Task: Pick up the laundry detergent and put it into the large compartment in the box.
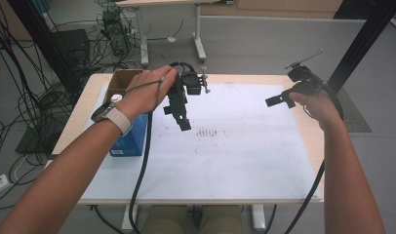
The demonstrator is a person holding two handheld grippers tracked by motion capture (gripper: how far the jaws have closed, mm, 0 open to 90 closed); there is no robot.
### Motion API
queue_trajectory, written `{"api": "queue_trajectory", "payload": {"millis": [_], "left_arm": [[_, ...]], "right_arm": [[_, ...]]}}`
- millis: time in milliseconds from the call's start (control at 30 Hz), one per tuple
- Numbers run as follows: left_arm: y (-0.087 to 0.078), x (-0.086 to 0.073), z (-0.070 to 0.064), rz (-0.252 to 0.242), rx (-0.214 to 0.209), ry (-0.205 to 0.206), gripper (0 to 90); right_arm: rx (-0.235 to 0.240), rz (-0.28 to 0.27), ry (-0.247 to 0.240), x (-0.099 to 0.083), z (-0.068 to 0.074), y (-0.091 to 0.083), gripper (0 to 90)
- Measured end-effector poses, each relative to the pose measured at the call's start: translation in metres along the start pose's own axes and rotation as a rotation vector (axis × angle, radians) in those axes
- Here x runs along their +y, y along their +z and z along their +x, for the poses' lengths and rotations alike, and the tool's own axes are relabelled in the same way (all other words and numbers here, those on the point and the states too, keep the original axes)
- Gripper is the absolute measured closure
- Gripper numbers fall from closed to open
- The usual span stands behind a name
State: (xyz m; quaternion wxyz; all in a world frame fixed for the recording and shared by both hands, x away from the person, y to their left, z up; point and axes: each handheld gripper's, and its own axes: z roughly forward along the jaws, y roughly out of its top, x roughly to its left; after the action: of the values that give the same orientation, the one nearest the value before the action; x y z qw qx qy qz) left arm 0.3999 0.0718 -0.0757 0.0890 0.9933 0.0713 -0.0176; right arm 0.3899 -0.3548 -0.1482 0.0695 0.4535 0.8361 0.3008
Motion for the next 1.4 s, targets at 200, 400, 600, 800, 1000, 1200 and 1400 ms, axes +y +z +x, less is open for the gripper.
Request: {"api": "queue_trajectory", "payload": {"millis": [200,400,600,800,1000,1200,1400], "left_arm": [[0.003,0.007,-0.003,0.004,-0.005,0.018,5.4],[0.006,0.014,-0.006,0.007,-0.022,0.053,5.5],[0.011,0.023,-0.010,0.013,-0.038,0.082,5.6],[0.015,0.025,-0.012,0.017,-0.040,0.086,5.6],[0.015,0.022,-0.013,0.011,-0.036,0.080,5.5],[0.017,0.020,-0.011,0.013,-0.037,0.075,5.6],[0.017,0.018,-0.009,0.010,-0.038,0.070,5.5]], "right_arm": [[0.000,-0.001,0.003,-0.002,0.000,0.000,8.6],[0.002,-0.004,0.004,-0.003,-0.001,-0.001,8.6],[0.007,-0.005,0.003,-0.002,-0.001,0.001,8.6],[0.012,-0.002,0.004,-0.003,-0.001,0.003,8.6],[0.010,-0.005,0.005,-0.004,-0.001,0.003,8.5],[0.011,-0.002,0.001,-0.003,0.000,0.004,8.6],[0.010,-0.001,0.007,-0.003,0.000,0.005,8.4]]}}
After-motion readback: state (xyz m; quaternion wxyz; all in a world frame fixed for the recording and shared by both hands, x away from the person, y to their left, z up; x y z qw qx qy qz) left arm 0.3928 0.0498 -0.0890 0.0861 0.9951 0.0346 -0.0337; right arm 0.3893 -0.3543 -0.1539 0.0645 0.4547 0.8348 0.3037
